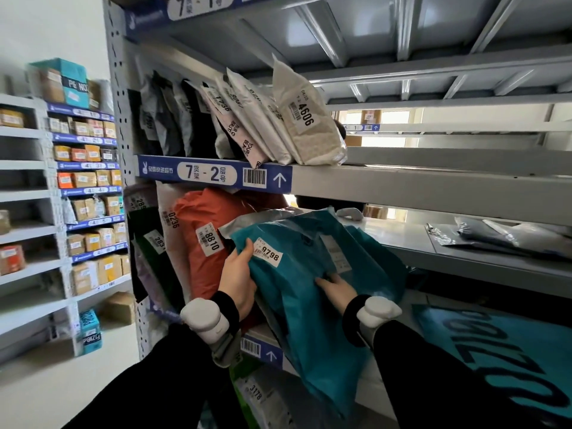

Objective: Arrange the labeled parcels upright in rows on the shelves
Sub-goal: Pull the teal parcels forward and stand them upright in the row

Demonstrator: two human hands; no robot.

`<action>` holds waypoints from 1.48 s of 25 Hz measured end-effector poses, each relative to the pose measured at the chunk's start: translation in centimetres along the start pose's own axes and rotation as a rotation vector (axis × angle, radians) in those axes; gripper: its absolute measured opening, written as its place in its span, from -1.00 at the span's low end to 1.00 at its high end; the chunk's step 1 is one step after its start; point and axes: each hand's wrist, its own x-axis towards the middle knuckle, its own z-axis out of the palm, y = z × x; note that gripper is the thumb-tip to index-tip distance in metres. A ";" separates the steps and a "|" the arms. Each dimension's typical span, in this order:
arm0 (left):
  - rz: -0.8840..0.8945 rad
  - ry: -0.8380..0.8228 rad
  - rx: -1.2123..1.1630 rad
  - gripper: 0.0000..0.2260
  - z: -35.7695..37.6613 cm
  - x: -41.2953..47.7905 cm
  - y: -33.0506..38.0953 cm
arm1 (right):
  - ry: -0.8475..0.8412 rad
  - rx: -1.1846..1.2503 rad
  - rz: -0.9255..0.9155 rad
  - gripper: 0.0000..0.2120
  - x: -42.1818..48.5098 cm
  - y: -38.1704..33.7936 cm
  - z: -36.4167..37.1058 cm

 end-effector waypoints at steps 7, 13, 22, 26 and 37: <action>0.033 -0.001 0.060 -0.75 -0.9 -0.6 0.1 | 0.013 -0.040 -0.020 -0.47 0.1 0.4 0.0; 0.110 0.076 0.184 -0.65 -1.2 -1.0 0.4 | 0.052 -0.009 0.000 -0.47 -0.4 0.9 -0.1; 0.364 0.222 0.372 -0.72 -0.7 -2.8 1.4 | 0.098 -0.032 0.017 -0.48 -0.4 1.4 -0.5; 0.473 0.269 0.360 -0.65 0.4 -4.1 1.2 | 0.135 -0.050 0.003 -0.51 -0.2 1.5 -1.6; 0.600 0.005 0.438 -0.44 6.3 -7.0 -1.5 | 0.270 -0.091 -0.002 -0.58 -0.9 3.1 -8.7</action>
